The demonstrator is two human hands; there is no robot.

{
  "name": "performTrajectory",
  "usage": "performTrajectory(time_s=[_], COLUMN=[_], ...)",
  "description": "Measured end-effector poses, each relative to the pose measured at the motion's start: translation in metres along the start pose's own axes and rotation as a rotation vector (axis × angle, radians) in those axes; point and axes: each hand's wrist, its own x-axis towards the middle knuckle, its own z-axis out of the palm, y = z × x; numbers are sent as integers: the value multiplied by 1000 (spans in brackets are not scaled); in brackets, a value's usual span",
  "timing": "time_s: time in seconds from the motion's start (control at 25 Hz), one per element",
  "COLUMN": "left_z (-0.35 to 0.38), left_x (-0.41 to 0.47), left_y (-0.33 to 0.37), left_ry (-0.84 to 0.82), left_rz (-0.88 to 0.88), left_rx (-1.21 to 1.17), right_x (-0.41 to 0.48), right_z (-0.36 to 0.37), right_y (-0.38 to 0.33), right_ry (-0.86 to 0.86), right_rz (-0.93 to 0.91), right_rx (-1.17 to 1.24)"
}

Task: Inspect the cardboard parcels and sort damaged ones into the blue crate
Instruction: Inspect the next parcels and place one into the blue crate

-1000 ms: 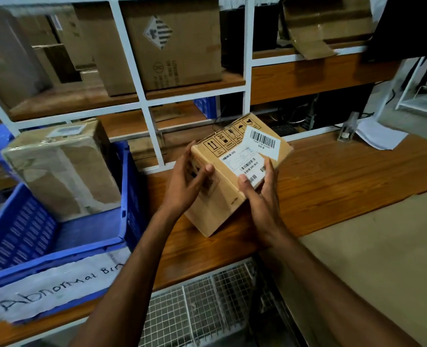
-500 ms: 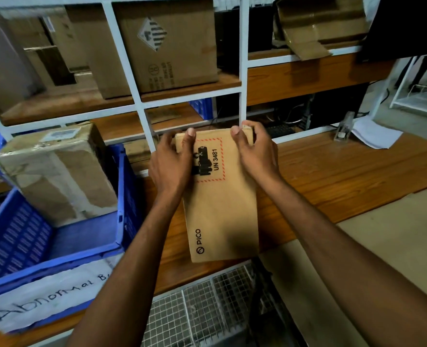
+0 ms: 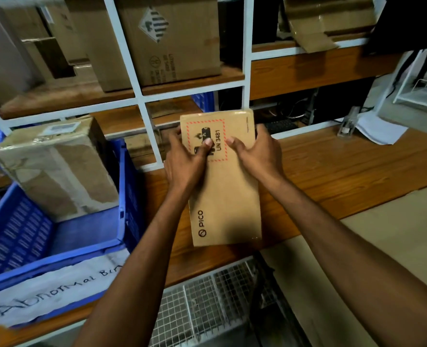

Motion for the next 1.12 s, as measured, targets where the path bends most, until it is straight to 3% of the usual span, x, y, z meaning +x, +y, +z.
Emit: performTrajectory(time_s=[0.12,0.24,0.36,0.48,0.64,0.84,0.96,1.12], left_z=[-7,-6,0,2,2,4,6,8], left_x=[2,1,-5,-4,-13,-13,-5,-11], left_y=[-17,-22,-24,-26,-30,-33,-31,-35], left_ry=[-150,-123,-97,-37,-129,-72,-66,-182], left_rz=[-87,-45,-63,-101,-97,-117,-116,-79], left_rx=[-90,-22,53,123,156,260,278,316], right_x=[-2,-8,-12,-9,-8,-5,-3,-6], right_z=[2,11,15,16,13,15,20,29], right_y=[9,20,22,28,35,41,43,39], right_ry=[-155,-54,-161,-128,-178,-194,-114,-108], right_rz=[59,29,85,66,101,123,125,111], right_rx=[44,-29,31,-46,55,23,-32,-44])
